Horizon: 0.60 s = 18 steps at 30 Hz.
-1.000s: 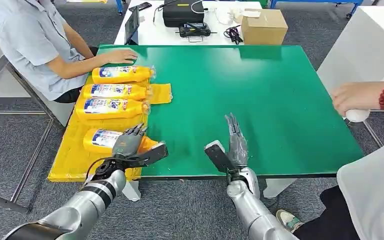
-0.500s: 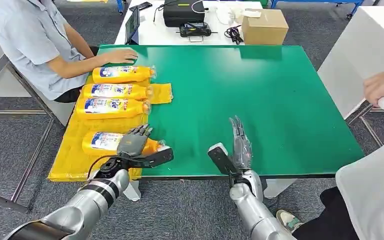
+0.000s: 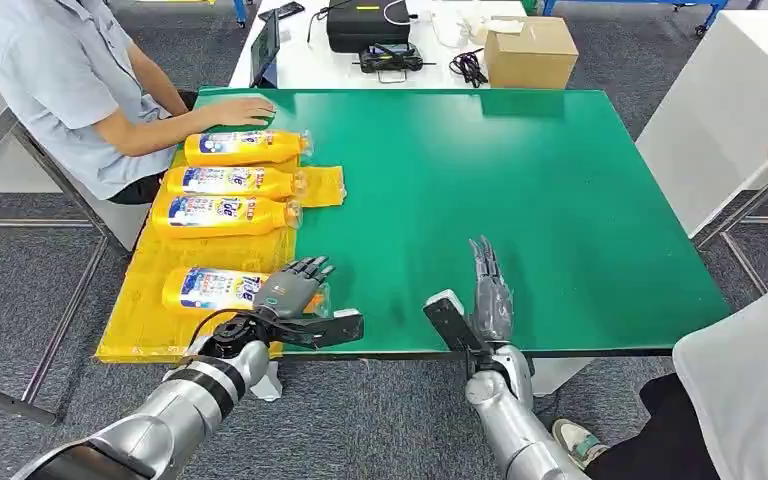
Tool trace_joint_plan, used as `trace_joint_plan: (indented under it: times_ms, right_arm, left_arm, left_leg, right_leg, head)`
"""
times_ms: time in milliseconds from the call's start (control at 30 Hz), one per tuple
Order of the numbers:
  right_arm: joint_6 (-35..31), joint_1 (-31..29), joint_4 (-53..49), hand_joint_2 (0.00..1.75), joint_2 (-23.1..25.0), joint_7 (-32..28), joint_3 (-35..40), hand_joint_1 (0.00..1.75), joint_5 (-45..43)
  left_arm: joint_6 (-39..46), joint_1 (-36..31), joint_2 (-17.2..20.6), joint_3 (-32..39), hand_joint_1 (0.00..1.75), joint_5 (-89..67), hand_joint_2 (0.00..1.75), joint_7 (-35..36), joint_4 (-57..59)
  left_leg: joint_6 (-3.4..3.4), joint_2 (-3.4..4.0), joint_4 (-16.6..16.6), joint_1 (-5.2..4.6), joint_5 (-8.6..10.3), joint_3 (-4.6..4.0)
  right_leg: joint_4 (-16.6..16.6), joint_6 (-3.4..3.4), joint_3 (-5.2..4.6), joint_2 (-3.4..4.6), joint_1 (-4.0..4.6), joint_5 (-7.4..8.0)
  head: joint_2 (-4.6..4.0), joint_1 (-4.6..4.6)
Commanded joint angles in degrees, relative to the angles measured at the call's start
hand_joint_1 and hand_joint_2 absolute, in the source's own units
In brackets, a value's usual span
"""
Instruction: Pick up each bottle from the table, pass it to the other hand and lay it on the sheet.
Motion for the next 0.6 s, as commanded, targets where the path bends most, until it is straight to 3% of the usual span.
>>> trace_joint_plan:
  times_ms: [33,367,600]
  right_arm:
    - [-0.8,-0.5,0.6,1.75,-0.5,0.0,-2.1,0.0,-0.1]
    - [-1.2,1.3,-0.9,1.75,-0.8,-0.2,-3.5,0.0,-0.1]
    - [-1.6,3.1,-3.3,1.75,-1.2,0.0,-4.7,0.0,0.4]
  left_arm:
    - [-3.0,1.1,1.8,-8.2,0.0,3.2,1.75,1.0,0.5]
    - [-2.1,1.4,5.2,-13.7,0.0,8.5,1.75,2.7,-10.2]
    - [1.7,6.1,8.3,-12.9,0.0,12.9,1.75,2.4,-24.1]
  left_leg:
    - [-0.08,0.15,-0.1,0.02,0.01,0.0]
    - [-0.05,0.06,0.0,-0.01,0.0,-0.09]
    - [-0.05,0.08,0.0,0.03,-0.01,-0.4]
  right_leg:
    - [-0.1,-0.12,-0.05,0.13,0.03,0.05]
    - [0.0,-0.08,-0.1,0.05,-0.01,0.0]
    - [0.0,-0.08,-0.42,0.06,0.04,-0.01]
  head:
    - [0.0,0.0]
    - [0.0,0.0]
    - [0.0,0.0]
